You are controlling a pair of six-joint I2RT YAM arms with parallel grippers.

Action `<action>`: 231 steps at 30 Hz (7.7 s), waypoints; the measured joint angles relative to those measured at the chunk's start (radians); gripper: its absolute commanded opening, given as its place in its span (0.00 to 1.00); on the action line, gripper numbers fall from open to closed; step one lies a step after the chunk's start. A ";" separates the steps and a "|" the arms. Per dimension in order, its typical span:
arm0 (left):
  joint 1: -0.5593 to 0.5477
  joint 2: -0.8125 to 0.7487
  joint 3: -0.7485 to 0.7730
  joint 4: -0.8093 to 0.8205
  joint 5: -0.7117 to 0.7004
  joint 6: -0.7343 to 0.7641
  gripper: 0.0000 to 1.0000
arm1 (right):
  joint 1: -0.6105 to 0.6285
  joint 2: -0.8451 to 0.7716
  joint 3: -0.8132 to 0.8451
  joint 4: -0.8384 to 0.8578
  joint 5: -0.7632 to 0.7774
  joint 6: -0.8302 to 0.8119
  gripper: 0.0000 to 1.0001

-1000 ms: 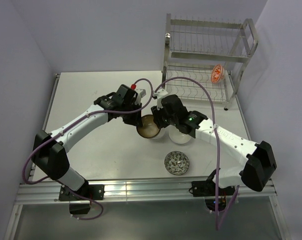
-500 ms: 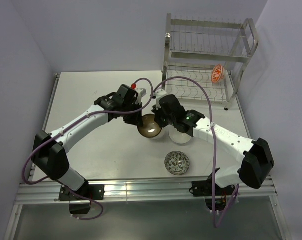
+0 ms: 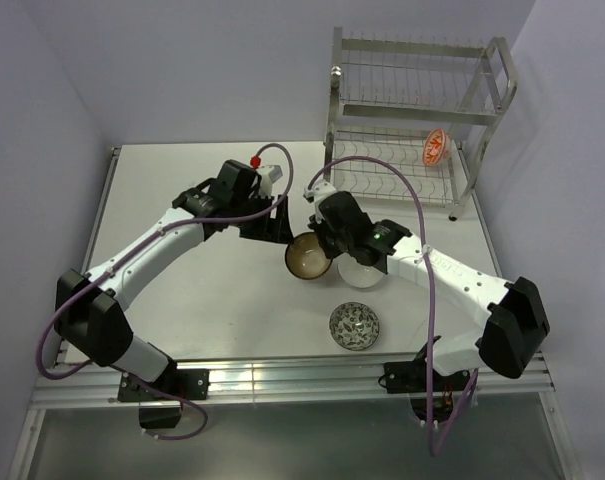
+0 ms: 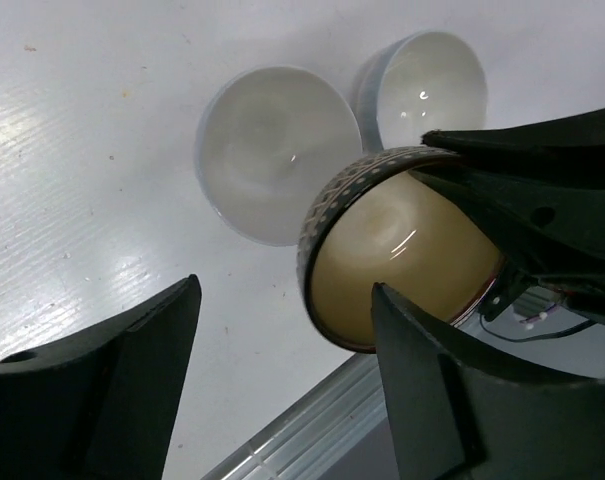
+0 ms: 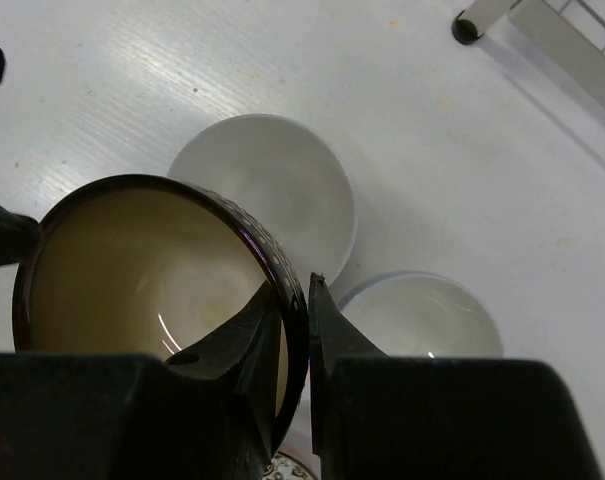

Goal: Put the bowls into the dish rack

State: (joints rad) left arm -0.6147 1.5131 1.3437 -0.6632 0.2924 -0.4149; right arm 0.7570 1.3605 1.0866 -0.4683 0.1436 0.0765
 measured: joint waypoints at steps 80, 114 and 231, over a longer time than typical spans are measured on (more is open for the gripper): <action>0.299 0.038 -0.016 0.084 -0.024 0.080 0.99 | -0.659 0.670 0.184 1.208 0.521 -0.617 0.00; 0.366 0.036 -0.119 0.129 0.029 0.079 1.00 | -0.660 1.041 0.636 1.211 0.705 -0.983 0.00; 0.414 -0.072 -0.196 0.151 0.080 0.174 1.00 | -0.544 0.449 0.056 0.731 0.407 -0.681 0.89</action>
State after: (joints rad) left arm -0.2005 1.4414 1.1481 -0.5125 0.3725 -0.2409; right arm 0.2131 1.8091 1.1423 0.2630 0.5507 -0.6041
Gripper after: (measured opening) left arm 0.995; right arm 0.892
